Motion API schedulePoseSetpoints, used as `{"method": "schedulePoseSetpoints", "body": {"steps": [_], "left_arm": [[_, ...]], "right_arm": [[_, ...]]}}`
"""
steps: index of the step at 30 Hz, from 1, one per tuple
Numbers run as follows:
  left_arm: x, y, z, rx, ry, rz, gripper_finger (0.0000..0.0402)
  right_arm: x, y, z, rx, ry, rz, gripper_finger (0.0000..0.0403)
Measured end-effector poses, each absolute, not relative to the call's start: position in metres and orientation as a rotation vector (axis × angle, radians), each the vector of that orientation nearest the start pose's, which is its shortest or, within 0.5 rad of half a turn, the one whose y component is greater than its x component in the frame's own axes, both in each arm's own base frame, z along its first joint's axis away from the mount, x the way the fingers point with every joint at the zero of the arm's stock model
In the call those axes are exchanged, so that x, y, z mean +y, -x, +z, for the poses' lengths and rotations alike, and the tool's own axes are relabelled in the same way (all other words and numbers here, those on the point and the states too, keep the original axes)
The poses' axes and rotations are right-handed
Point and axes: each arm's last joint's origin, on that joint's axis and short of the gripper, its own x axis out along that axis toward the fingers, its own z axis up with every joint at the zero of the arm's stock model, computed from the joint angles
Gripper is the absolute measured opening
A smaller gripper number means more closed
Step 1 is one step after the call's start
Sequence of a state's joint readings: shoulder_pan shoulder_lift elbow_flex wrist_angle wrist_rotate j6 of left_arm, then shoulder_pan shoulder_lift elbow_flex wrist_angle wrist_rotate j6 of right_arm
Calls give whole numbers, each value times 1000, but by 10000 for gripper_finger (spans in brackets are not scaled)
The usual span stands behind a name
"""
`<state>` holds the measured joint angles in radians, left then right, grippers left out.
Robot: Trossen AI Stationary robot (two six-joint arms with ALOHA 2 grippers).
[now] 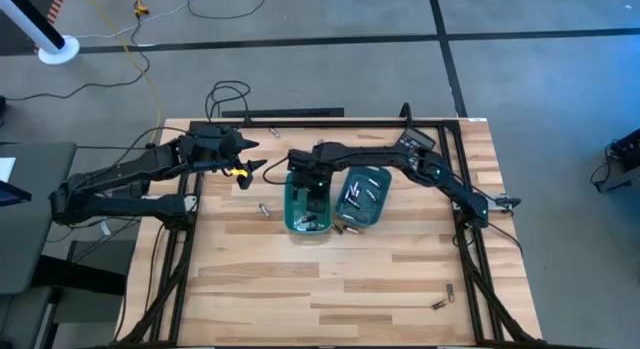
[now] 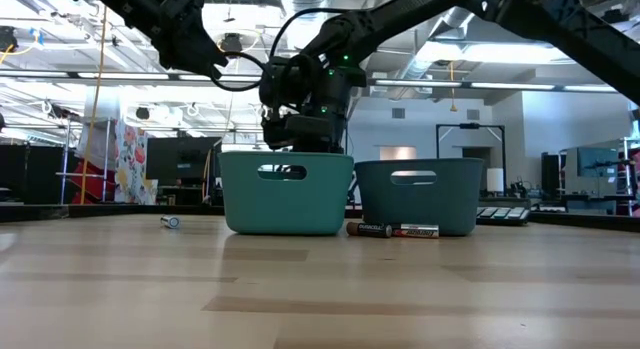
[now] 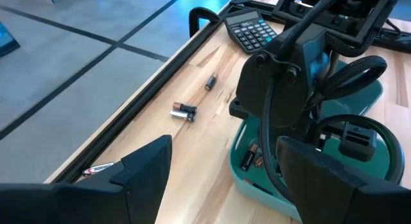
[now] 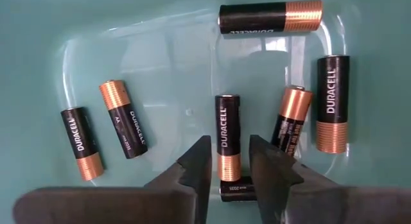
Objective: Sort batteries
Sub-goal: Adjust the blue bin on the table
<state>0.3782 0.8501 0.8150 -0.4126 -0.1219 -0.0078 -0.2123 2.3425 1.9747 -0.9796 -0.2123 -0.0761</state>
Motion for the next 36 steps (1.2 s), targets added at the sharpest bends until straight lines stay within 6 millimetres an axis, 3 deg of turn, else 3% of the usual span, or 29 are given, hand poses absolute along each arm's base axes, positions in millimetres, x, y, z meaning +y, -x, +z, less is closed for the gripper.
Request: {"method": "schedulePoseSetpoints", "body": {"steps": [8,14,20,25,30,36], "left_arm": [[70,-166,312,444,65,494,277],[70,-166,312,451,38,490,277],[70,-165,310,470,36,487,277],[70,-163,307,512,37,507,277],[70,-163,307,506,34,514,277],[70,-163,307,505,33,522,277]], "right_arm": [[-102,-464,182,1327,-262,14,140],[-113,-462,211,1318,-319,-45,136],[-115,-442,248,1262,-346,-101,135],[-123,-402,261,1215,-383,-232,134],[-120,-347,264,1152,-524,-366,134],[-105,-279,270,1062,-706,-707,134]]}}
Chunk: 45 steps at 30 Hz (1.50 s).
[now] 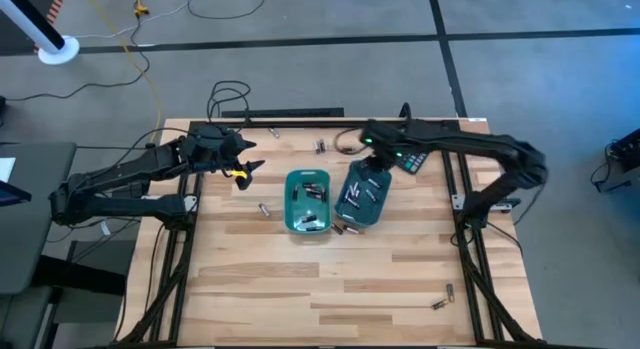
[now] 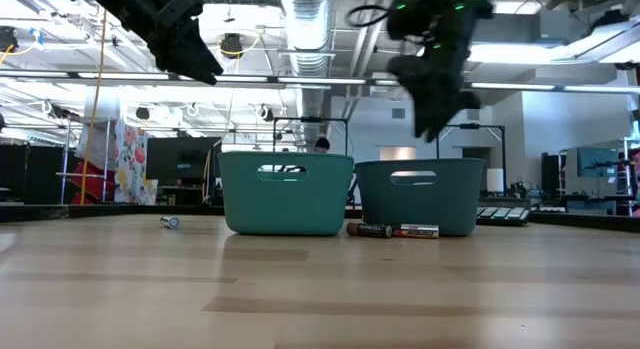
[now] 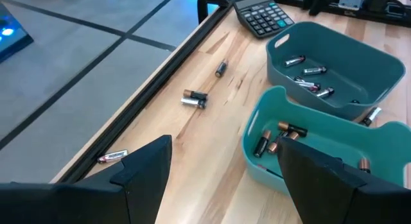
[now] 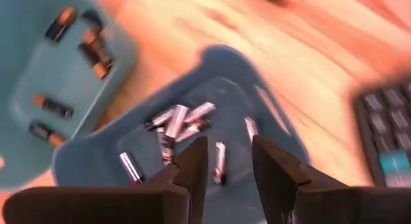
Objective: Sort batteries
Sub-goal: Adjust the blue bin on the table
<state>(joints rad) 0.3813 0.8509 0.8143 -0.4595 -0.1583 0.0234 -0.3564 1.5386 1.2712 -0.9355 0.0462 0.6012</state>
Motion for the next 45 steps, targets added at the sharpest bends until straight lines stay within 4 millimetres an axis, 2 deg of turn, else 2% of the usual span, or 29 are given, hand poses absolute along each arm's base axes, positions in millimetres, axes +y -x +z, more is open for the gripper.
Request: {"method": "schedulePoseSetpoints", "body": {"steps": [3,7,12,18,26,32,37,45], "left_arm": [[71,-163,307,505,32,530,277],[71,-163,307,510,11,549,277],[72,-162,307,516,-7,595,277],[73,-162,307,540,-85,599,277],[75,-161,308,555,-143,644,277],[75,-161,308,562,-164,643,277],[75,-161,308,564,-172,642,277],[75,-161,308,565,-172,646,277]], "right_arm": [[-98,-258,270,989,-843,-837,134],[-93,-243,254,976,-1004,-972,134],[-83,-236,232,1020,-1074,-1058,134],[-72,-236,220,1018,-1124,-1097,134],[-66,-250,201,1077,-1105,-1114,129],[-62,-257,185,1164,-1043,-1101,77],[-67,-256,186,1203,-988,-1055,11],[-79,-233,198,1266,-957,-1132,5]]}}
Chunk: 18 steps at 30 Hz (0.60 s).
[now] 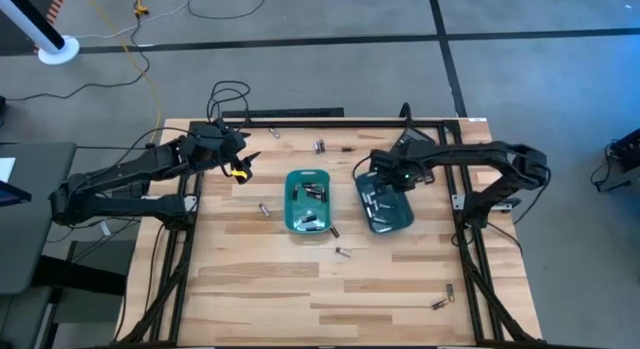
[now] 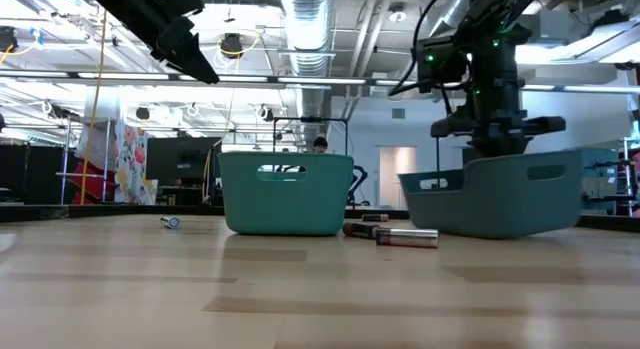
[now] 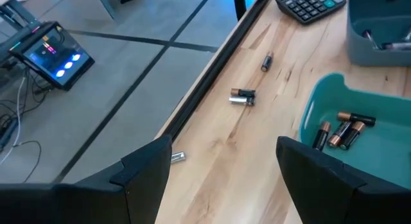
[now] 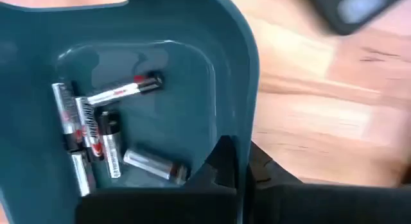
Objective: Sort batteries
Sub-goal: Adjust the blue bin on the table
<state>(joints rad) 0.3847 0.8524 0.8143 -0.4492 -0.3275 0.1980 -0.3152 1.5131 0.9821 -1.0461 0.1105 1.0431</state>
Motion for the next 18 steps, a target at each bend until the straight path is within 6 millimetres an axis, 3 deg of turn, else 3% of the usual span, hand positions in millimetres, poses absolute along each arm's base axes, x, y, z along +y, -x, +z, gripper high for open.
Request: {"method": "schedulePoseSetpoints", "body": {"steps": [10,18], "left_arm": [[75,-161,308,560,-160,650,277],[75,-161,308,560,-159,650,277]], "right_arm": [[-110,-218,203,1143,-1087,-1297,1],[-105,-216,203,1215,-1044,-1272,1]]}}
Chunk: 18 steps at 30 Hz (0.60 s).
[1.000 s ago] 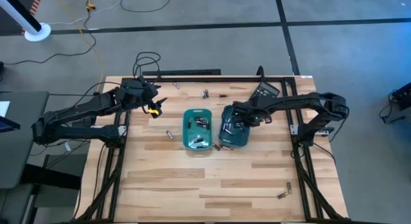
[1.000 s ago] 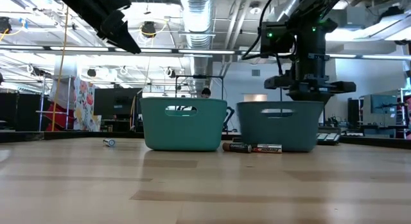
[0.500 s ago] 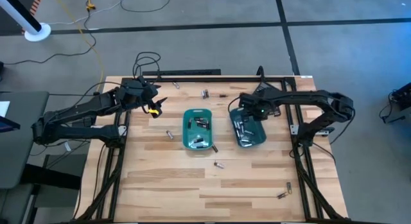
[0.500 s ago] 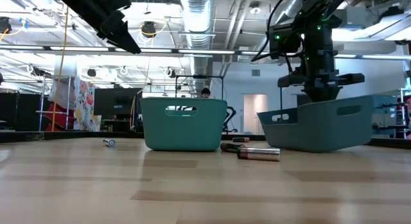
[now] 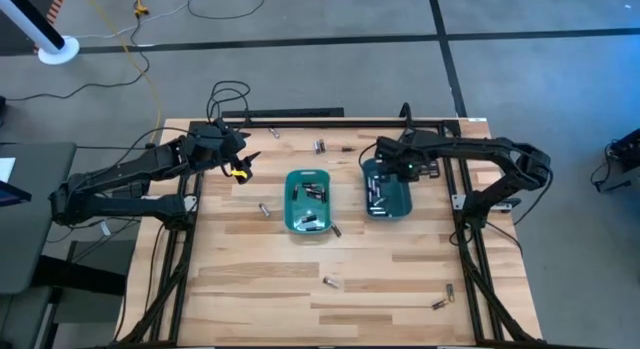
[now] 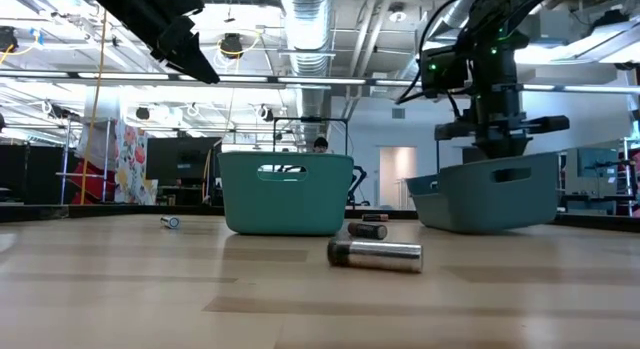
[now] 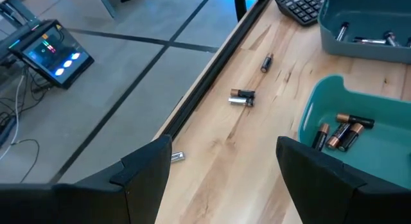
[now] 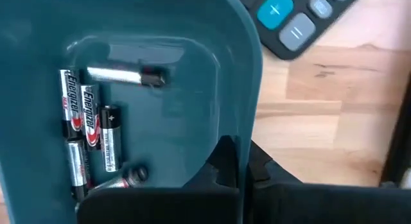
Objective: Sort batteries
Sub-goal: Adjust the blue bin on the table
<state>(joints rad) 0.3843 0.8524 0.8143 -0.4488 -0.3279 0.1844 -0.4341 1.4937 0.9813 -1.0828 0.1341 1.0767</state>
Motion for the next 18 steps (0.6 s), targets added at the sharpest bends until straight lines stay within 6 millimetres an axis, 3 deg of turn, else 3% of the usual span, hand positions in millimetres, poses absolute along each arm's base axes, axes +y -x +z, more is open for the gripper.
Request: {"method": "schedulePoseSetpoints", "body": {"steps": [9,18], "left_arm": [[76,-163,313,530,-221,639,277],[76,-164,314,480,-124,664,277]], "right_arm": [[-102,-216,203,1251,-1011,-1249,43],[-101,-217,203,1254,-1000,-1238,92]]}}
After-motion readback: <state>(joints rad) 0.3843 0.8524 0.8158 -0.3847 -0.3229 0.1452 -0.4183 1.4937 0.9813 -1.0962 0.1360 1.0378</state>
